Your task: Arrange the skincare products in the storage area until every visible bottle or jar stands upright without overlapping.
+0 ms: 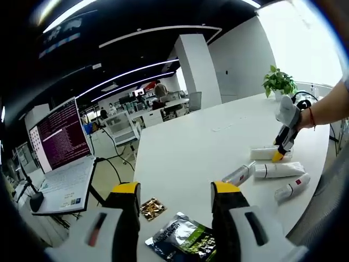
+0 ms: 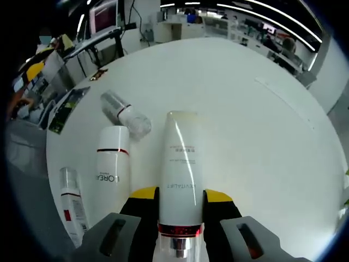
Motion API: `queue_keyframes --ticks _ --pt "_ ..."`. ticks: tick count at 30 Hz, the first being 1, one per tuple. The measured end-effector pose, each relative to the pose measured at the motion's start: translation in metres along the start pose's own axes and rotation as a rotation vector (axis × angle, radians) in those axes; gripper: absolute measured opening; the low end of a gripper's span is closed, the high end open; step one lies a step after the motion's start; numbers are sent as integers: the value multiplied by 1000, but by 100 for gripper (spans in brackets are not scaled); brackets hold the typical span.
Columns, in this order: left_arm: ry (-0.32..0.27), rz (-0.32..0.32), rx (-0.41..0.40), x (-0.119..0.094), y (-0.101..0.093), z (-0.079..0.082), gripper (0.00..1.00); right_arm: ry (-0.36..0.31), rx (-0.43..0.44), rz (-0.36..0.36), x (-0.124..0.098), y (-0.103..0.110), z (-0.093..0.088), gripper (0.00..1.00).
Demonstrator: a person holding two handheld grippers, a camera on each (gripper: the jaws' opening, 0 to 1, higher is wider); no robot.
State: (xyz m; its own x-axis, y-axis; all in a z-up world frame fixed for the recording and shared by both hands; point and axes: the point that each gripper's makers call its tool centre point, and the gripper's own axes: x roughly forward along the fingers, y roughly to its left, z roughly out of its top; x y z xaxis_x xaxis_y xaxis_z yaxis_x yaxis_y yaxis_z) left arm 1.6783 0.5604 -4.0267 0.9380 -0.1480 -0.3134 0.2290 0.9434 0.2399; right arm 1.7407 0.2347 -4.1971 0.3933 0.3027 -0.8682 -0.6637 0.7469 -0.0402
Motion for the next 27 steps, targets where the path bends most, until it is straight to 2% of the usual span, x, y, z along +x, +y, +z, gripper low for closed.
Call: queue_keyframes --ticks 27 --pt "6 -39 26 2 -10 -1 46 11 -50 26 -12 17 -18 29"
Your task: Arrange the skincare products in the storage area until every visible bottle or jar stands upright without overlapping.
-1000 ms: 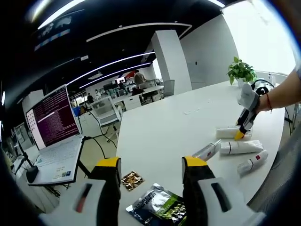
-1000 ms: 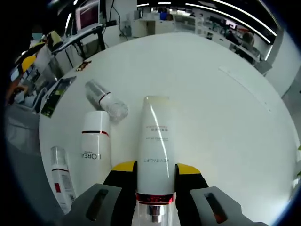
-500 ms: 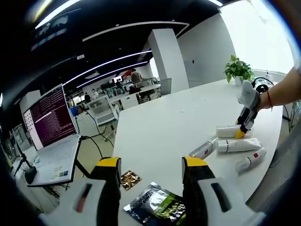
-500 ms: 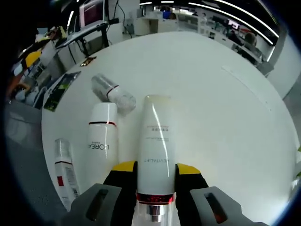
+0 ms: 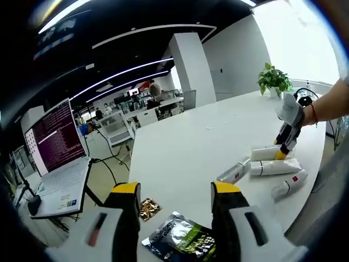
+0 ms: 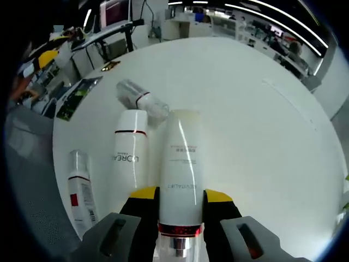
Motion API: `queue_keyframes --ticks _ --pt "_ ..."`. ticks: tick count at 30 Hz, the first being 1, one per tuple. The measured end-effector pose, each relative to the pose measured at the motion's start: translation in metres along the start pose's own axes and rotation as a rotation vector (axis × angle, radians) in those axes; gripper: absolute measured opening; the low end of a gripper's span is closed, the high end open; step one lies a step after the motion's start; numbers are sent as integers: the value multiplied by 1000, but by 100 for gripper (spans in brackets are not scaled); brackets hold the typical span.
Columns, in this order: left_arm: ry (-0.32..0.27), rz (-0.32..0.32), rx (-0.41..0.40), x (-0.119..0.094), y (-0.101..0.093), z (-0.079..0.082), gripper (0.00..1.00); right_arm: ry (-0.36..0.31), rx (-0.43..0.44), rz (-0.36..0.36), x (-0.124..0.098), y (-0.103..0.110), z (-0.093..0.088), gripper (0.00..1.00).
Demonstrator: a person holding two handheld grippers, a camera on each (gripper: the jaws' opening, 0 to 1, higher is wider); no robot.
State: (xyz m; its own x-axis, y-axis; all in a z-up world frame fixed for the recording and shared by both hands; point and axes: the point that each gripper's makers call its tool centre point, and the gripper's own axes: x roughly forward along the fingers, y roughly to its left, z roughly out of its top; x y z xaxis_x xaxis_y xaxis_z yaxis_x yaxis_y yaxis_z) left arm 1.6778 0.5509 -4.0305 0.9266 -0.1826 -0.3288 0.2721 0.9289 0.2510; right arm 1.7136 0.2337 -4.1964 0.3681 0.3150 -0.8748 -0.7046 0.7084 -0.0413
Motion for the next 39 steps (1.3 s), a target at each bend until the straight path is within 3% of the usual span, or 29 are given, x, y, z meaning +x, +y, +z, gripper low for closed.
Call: queue_keyframes --ticks 26,39 --pt "45 -62 20 5 -13 -8 43 3 -184 109 -3 22 -3 29" --pt "92 -163 49 7 -34 -18 40 53 -338 190 6 35 11 28"
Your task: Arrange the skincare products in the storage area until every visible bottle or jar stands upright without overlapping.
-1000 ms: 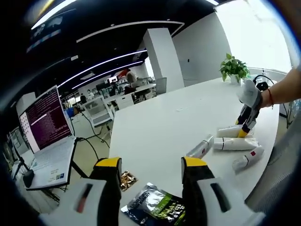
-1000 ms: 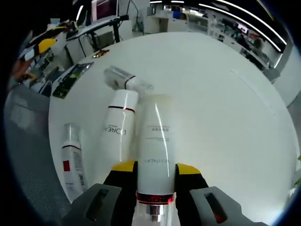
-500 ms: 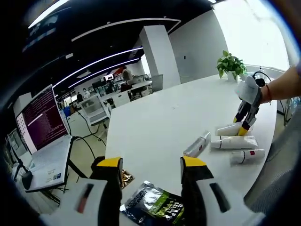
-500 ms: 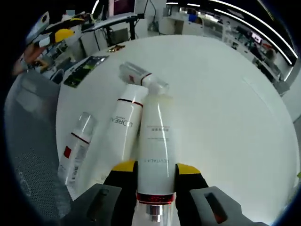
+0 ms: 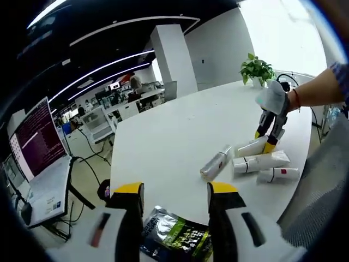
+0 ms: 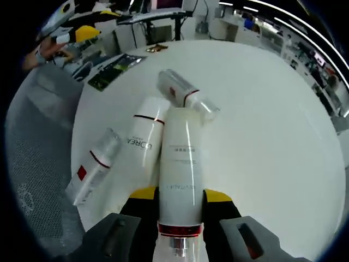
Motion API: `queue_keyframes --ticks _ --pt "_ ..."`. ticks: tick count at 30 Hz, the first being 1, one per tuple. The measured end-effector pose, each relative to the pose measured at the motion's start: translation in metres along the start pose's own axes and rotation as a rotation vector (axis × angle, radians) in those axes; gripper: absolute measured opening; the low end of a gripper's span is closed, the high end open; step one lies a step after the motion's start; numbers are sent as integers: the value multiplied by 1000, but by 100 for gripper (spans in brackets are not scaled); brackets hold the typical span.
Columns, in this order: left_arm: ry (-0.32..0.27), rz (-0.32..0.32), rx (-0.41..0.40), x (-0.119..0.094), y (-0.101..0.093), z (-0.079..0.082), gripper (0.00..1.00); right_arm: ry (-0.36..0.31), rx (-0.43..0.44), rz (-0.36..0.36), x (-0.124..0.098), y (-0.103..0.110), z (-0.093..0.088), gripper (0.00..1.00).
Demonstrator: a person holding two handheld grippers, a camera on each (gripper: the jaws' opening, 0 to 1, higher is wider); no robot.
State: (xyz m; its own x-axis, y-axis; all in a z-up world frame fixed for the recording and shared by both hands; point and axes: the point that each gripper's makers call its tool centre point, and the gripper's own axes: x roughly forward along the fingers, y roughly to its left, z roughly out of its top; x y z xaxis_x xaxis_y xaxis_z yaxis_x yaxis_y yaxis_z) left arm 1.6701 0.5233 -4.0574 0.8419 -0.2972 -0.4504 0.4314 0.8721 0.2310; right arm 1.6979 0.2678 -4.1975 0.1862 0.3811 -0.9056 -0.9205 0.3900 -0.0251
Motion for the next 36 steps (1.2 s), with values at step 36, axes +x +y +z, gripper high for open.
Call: queue_keyframes --ticks 36 --pt "177 -256 -5 22 -36 -19 32 76 -453 185 42 32 86 28"
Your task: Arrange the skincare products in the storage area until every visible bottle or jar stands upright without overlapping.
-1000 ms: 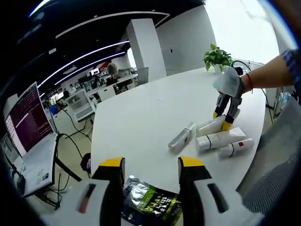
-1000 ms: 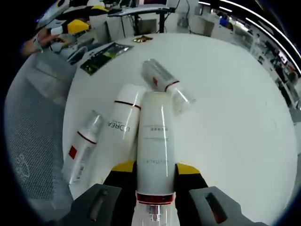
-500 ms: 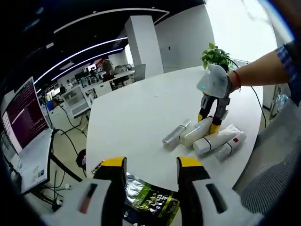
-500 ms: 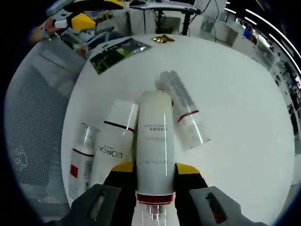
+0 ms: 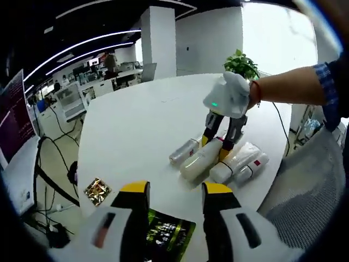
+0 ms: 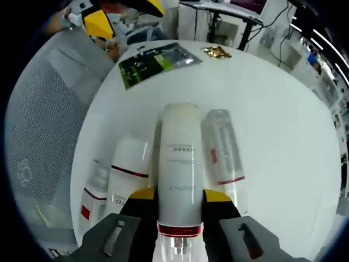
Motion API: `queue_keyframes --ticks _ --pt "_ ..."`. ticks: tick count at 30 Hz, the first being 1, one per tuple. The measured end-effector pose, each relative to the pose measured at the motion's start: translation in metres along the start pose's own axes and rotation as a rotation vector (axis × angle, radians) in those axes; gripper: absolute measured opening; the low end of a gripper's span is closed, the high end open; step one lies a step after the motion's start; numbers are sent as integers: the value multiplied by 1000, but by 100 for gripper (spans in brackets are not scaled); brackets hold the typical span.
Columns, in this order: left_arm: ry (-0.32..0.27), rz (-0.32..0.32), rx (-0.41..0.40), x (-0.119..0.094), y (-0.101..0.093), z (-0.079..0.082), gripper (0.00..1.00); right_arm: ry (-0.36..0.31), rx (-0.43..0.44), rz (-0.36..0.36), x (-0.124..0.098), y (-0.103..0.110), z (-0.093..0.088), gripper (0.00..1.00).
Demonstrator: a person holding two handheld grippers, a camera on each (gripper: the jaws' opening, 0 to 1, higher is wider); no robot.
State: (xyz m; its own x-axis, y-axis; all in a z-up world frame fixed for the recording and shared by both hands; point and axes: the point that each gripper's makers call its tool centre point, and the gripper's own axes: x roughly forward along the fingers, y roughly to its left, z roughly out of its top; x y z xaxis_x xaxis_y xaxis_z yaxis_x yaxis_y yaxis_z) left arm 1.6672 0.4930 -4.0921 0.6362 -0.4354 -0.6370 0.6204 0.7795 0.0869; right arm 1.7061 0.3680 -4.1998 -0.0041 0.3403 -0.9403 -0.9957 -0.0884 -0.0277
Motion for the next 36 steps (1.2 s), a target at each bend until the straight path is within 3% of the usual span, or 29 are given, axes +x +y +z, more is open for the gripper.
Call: queue_keyframes --ticks 3,9,12,15,20,29,36 --pt "48 -27 84 15 -2 -2 31 5 -29 10 3 1 9 28" --pt "154 -102 138 48 -6 -20 31 21 -107 19 6 4 24 28" --pt "183 -128 195 62 -6 -26 33 19 -132 21 8 6 31 28" --pt "217 -156 195 73 -9 -34 36 25 -162 18 10 8 35 28" --pt "212 -183 223 83 -15 -35 36 8 -174 0 11 6 42 27" --pt "177 -225 215 96 -27 -31 32 -61 -198 5 -3 6 74 26" --pt "174 -249 240 99 -33 -35 30 -62 -224 31 -1 13 76 26"
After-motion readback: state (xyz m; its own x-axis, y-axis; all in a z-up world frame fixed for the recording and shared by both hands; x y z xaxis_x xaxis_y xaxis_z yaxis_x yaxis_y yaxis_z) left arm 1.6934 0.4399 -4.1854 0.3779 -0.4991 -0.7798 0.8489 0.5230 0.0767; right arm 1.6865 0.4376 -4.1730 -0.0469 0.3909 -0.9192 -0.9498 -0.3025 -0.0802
